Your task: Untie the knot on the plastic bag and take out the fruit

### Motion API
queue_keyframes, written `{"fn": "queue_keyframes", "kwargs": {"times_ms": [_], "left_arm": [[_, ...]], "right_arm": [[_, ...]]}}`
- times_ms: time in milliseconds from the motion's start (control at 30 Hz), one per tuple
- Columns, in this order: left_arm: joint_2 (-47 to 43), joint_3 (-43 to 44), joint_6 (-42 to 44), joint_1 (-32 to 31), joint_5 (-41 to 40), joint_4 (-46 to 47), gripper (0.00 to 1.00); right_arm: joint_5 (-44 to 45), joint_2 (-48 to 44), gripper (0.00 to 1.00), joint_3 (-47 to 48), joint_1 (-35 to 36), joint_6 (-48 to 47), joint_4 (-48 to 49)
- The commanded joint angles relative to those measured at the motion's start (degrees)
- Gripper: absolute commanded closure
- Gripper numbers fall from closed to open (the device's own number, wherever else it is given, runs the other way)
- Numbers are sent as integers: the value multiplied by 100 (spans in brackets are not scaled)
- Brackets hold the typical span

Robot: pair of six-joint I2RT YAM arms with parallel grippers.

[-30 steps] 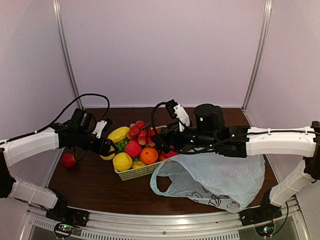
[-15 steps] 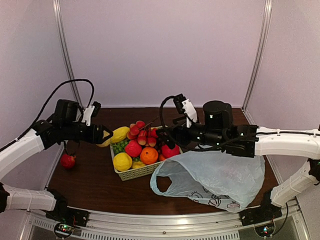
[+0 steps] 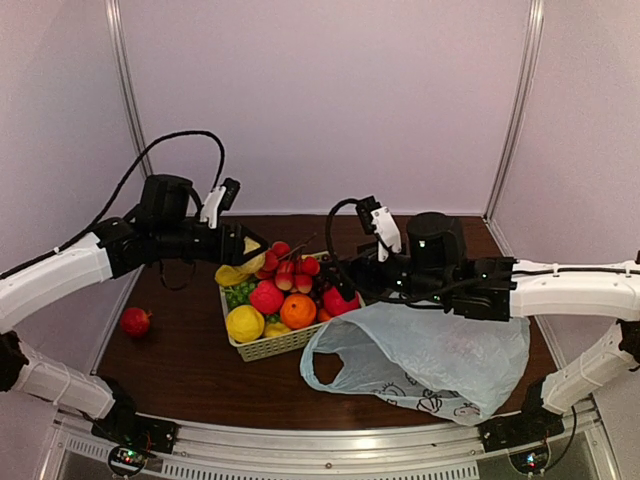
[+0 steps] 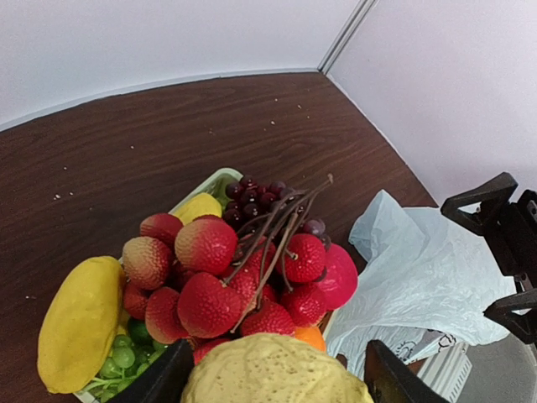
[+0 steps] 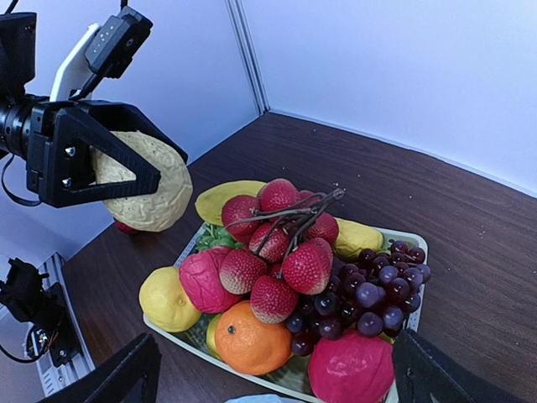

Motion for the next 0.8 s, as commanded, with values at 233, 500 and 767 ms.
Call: {"fn": "queue_keyframes", "kwargs": {"times_ms": [233,500,767], "left_arm": [[532,-158,-450,-273,-365,1046,46],[807,-251,-439,-280,-463,1114,47],[948,-389,-385,-282,-658,1079,47]], "right_arm": [[116,-154,3,-273,-11,157,106],[155,-216,4,-345,-13,177,93],[164,-285,3,-434,-14,197,87]]}}
